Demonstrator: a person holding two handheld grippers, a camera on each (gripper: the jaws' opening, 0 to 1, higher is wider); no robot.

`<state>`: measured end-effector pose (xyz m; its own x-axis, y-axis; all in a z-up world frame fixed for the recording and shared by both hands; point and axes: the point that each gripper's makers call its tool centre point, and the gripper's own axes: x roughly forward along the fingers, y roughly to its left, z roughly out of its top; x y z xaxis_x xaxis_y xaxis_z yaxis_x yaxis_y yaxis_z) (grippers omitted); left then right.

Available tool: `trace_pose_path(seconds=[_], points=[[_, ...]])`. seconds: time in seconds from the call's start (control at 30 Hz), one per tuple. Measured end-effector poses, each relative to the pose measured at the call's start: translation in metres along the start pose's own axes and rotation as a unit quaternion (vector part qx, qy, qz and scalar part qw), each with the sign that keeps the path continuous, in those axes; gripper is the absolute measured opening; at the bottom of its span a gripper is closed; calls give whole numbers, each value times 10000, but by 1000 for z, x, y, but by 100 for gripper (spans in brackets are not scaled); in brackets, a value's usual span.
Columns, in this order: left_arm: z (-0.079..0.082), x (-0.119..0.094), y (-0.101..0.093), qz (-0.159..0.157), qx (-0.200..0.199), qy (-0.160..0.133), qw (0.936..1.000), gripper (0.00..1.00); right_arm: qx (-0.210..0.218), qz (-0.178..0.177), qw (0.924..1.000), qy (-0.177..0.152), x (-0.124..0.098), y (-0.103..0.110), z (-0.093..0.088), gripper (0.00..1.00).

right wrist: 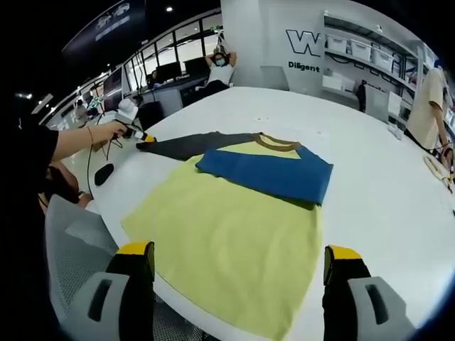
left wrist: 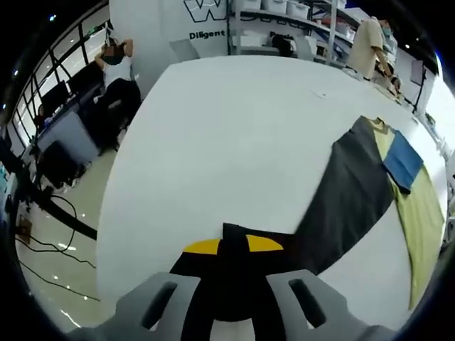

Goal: Fold the garment on the visible template until the final outline fits inside the template.

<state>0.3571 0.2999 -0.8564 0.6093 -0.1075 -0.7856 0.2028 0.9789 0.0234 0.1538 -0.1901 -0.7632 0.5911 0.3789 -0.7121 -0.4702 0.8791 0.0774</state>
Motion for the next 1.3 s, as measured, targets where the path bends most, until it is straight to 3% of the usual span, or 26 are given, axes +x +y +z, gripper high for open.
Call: trace_pose_path(seconds=[0.07,0.23,0.33,0.37,0.53,0.6,0.7,0.83,1.1,1.2,1.3], points=[[0,1,-2,-44,38,-8,10000,3,4,-10,10000,16,0,0,-1,98],[3,-1,0,110,188,-49,9998,3,26,-33,10000,4,-1,-1,-2,97],[7,-4,4,171,147,-136,9997,3,48,-58,10000,-6,-2,-3,-2,97],[15,-6,7,244,104,-350,9990,3,49,-68,10000,-6,-2,-4,-2,97],[19,-14,17,377,8,-434,9983,3,16,-56,10000,8,-2,-3,-2,97],[16,-19,27,637,-132,-413,9970,3,11,-45,10000,5,-1,-3,-2,97],[17,-23,29,620,-446,-589,9953,3,3,-40,10000,13,-1,-3,-2,97],[10,-28,40,849,-673,-630,9921,3,13,-55,10000,7,-2,-3,-2,97],[0,-30,46,894,-1182,-713,9864,3,-43,-29,10000,77,0,-1,-4,96],[-4,-26,46,894,-1257,-621,9861,3,-55,-24,9999,82,0,0,-4,96],[-3,-24,43,901,-1052,-651,9882,3,-65,-24,9999,74,0,0,-2,96]])
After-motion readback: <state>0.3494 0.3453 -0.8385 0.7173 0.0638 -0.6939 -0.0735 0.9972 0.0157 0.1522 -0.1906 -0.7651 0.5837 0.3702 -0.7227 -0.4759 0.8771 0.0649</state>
